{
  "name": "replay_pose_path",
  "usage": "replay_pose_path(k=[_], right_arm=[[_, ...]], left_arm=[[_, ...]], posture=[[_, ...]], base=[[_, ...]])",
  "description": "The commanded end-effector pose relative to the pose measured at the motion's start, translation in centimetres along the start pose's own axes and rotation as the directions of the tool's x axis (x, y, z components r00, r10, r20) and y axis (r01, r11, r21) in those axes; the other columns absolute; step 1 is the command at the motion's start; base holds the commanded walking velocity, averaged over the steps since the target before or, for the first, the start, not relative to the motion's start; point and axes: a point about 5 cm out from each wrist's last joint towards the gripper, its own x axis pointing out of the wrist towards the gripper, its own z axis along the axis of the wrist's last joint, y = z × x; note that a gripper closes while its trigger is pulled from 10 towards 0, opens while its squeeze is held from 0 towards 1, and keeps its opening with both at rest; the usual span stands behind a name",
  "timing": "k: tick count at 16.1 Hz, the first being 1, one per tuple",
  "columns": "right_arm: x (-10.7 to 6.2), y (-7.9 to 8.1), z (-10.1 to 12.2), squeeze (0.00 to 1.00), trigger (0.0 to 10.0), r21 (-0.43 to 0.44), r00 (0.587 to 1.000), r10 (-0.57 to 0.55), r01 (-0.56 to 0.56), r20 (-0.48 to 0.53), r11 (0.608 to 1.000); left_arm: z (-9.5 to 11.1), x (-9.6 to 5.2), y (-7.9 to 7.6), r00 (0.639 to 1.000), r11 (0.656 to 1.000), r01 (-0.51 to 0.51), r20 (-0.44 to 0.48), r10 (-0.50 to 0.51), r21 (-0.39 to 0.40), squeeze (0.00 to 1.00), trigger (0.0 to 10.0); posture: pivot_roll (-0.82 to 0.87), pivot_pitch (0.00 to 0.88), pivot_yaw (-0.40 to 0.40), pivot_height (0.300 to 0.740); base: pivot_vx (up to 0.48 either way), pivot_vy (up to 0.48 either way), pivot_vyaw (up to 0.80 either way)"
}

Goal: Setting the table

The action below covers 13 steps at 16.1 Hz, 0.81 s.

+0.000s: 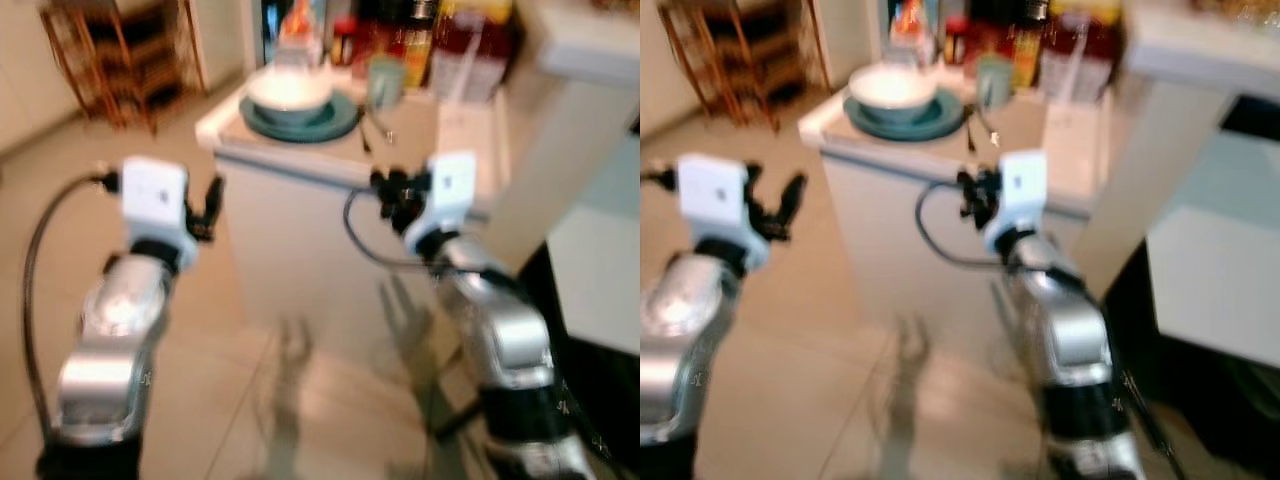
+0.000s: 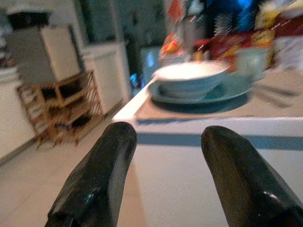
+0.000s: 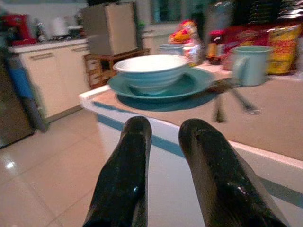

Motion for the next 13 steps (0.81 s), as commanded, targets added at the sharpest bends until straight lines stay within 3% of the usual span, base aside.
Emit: replay_pose_path(k=[1,13], right_arm=[[-0.22,-1.12,0.47,0.0,10.0,-0.023,0.999,-0.039,0.039,0.015,0.999],[0.21,-1.49,0.66,0.0,10.0,-0.008,0.998,-0.051,0.051,0.026,0.999]], left_arm=[[0.52,0.2,-0.92,0.999,0.999,0.035,0.018,-0.035,0.002,0.0,10.0],[0.36,0.06,-0.87,0.999,0.999,0.041,0.002,-0.041,0.015,0.0,10.0]], posture=[[0.04,0.014,-0.035,0.74],[0.05,0.015,-0.039,0.74]], base=[[0.439,0.0,0.0],[0.432,0.0,0.0]])
